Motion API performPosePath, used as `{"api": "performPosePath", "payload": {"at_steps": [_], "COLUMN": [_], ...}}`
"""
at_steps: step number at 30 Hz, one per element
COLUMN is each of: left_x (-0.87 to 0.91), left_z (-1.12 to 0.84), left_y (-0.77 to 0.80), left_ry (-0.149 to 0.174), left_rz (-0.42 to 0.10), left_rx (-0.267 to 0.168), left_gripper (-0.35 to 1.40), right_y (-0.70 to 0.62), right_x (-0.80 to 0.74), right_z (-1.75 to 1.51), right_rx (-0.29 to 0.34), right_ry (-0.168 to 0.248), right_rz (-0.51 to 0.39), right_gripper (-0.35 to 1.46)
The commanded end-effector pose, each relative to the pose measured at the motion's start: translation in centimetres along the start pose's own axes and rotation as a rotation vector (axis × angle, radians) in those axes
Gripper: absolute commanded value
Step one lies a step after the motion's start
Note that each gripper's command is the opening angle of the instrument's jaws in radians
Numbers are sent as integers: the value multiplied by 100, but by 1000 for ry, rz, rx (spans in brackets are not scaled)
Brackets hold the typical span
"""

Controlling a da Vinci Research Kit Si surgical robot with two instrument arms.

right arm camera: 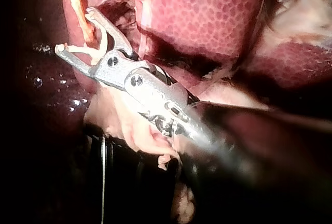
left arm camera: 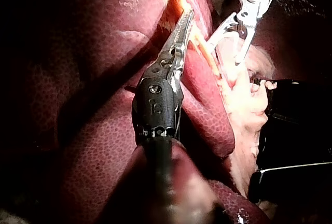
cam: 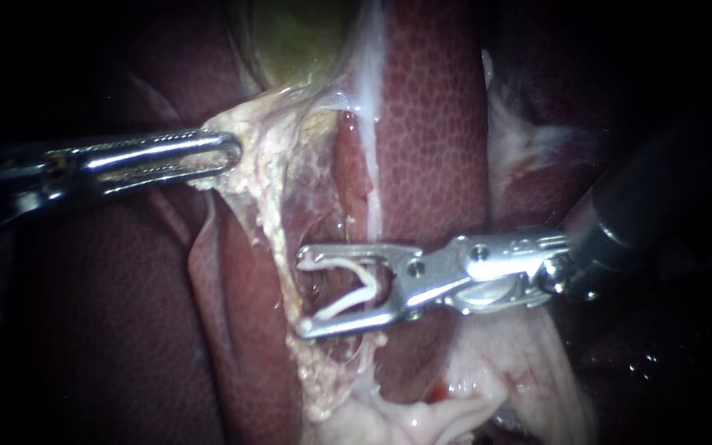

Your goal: Clipping first clip left tube

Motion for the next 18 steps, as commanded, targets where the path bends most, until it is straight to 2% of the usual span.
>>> {"api": "performPosePath", "payload": {"at_steps": [1, 12, 18], "left_x": [0, 0, 0], "left_z": [0, 0, 0], "left_y": [0, -1, -1], "left_ry": [0, 0, 0], "left_rz": [0, 0, 0], "left_rx": [0, 0, -1], "left_gripper": [-35, -35, -35], "right_y": [0, -1, -6], "right_x": [-1, -3, -15], "right_z": [2, 10, 23], "right_rx": [3, 16, 53], "right_ry": [0, 0, -5], "right_rz": [4, 11, 35], "right_gripper": [60, 60, 60]}}
